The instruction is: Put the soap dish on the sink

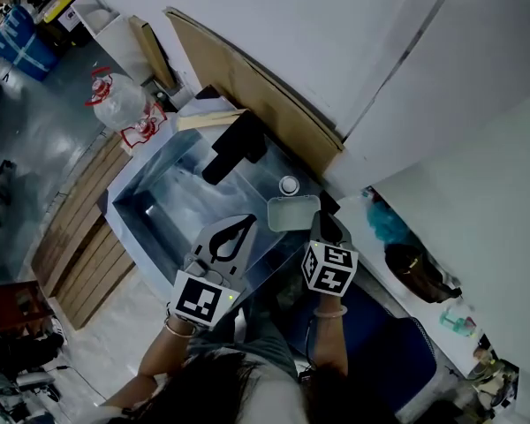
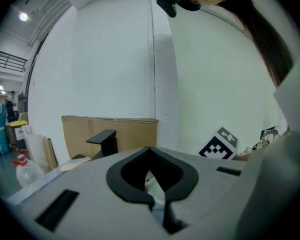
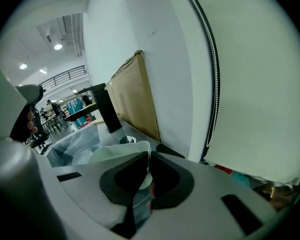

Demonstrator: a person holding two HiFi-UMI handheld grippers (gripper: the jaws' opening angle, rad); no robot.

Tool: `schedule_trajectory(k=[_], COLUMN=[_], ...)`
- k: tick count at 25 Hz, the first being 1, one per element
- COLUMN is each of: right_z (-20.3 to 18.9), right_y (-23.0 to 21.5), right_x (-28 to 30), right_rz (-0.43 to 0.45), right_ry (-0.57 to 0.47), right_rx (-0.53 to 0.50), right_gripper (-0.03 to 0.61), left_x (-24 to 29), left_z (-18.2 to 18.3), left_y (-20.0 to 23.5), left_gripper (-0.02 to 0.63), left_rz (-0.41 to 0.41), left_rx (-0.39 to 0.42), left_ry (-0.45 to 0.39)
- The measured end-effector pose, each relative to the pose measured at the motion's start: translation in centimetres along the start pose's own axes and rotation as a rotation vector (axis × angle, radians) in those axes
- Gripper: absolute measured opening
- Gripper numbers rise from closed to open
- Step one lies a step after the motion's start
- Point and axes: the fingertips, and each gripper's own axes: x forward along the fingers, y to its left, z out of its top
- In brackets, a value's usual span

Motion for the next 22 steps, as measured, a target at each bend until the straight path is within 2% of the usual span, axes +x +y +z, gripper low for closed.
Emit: schedule_trajectory(k=[5, 10, 19, 22], right_z=[-0.8, -1.0, 0.0, 0.4], right_y=[-0.2, -0.1, 0.6, 1.1], right_x=[0.4, 0.5, -0.9, -1.9], right_rz=[-0.003, 0.006, -0.073, -0.091], right_ry=[0.024, 0.038, -0.005, -0.033], right_rx=[0.008, 0.012, -0.084, -0.099], right_gripper=[0.034, 0.035, 0.037, 0.037], left_x=[0.6, 0.5, -1.4, -2.3], left_z=[-0.2, -0.7, -0.6, -0.4], left_y=[0.2, 0.5, 1.0, 1.0], left_gripper=[0.008, 0.008, 0.008, 0.008], left_rz=[-0.012, -0.001, 0.012, 0.000], left_rx=[0.025, -0.010, -0.015, 0.014], left_ry=[0.000, 0.014, -0.003, -0.033])
